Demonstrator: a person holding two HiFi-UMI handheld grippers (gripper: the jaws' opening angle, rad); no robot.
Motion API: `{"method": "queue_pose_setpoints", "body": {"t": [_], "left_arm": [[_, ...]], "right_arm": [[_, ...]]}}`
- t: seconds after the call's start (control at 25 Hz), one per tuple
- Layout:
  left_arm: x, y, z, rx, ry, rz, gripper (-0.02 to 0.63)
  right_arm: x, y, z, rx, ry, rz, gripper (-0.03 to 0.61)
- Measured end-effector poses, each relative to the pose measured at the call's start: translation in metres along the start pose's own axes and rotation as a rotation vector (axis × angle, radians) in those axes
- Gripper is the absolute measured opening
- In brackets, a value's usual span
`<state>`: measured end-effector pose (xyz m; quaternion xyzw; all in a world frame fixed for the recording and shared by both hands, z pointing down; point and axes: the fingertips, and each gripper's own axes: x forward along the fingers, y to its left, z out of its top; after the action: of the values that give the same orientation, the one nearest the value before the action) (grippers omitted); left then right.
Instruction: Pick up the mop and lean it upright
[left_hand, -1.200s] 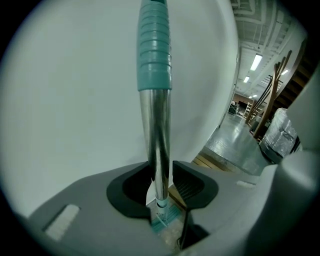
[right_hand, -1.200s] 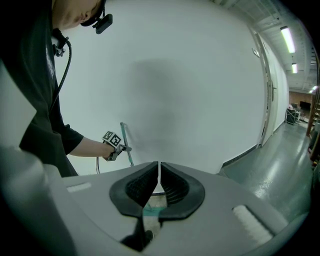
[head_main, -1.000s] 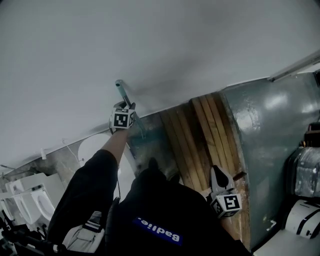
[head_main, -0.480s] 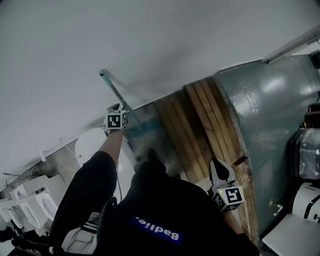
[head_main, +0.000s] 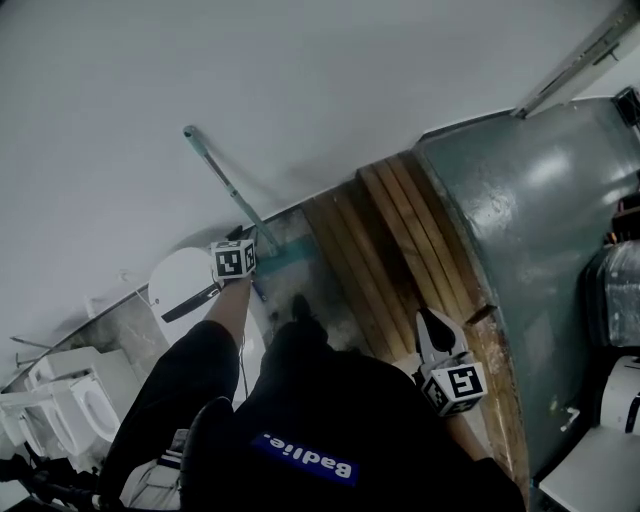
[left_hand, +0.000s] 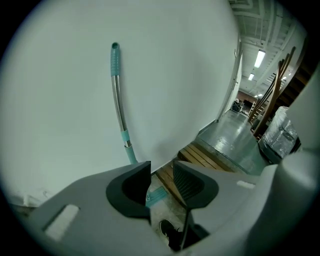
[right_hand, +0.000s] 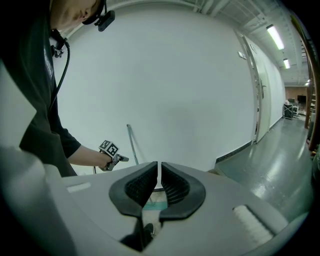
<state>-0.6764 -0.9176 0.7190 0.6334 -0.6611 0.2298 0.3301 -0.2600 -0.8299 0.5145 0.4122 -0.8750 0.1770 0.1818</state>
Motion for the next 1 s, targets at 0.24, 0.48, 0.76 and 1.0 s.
{"method": "queue_pose_setpoints", "body": {"t": [0.24, 0.48, 0.76, 1.0], "left_arm": [[-0.071, -0.056, -0.016, 0.015, -0.089, 0.024, 0.14], [-0.15, -0.109, -0.049, -0.028, -0.186, 0.03, 0.089], [-0.22, -0.16, -0.071, 0.02, -0.238, -0.033, 0.028], [-0.268, -0.171, -0.068, 0.009, -0.334, -0.054, 0.02]], "right_arm": [[-0.056, -0.013, -0.024, 0.008, -0.046, 0.086, 0.028], [-0.092, -0.002, -0.056, 0.046, -0.062, 0.217, 0.02], [-0.098, 0.043, -0.062, 0.012, -0.058, 0.375, 0.015], [-0.096, 0.076, -0.06, -0.033, -0.055, 0.454, 0.014]]}}
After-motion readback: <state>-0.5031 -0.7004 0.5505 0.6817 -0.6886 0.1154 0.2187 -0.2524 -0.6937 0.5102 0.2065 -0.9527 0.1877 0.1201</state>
